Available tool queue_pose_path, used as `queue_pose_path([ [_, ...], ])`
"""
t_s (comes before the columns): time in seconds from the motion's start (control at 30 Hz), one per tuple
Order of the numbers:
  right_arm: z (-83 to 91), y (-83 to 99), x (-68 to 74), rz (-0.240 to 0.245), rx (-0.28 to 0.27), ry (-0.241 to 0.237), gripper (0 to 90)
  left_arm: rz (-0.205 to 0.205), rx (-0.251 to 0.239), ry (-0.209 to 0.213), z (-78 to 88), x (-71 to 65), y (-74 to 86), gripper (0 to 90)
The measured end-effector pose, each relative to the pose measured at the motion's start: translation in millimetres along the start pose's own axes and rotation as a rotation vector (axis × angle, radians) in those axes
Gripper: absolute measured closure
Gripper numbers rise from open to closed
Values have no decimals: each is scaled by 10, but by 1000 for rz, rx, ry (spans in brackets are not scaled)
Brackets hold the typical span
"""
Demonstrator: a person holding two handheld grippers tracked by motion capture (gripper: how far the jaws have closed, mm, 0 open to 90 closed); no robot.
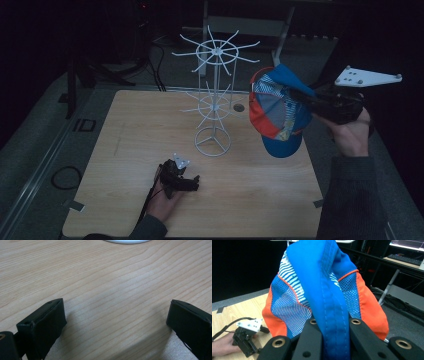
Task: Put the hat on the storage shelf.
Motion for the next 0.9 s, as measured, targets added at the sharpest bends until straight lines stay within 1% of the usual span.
queue_pose_path([
  [0.5, 31, -45, 22, 11, -5, 8, 879, 0, 0, 0, 0, 0, 0, 26],
  [0.57, 39, -67, 30, 16, -15, 8, 879, 0, 0, 0, 0, 0, 0, 26],
  [0.7, 44, -91, 32, 9, -32, -2, 879, 0, 0, 0, 0, 0, 0, 26],
  [0.9, 47, -132, 50, 23, -40, 6, 879, 0, 0, 0, 0, 0, 0, 26],
])
Point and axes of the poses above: each handheld gripper's, and its own axes: z roughly backward along the jaws, y roughly out of its underside, x roughly to its left, the point moved 2 cm from there along -z, roughly forward along the jaws, and after that the axes turned 3 degrees about -y, right-handed, at the moved point
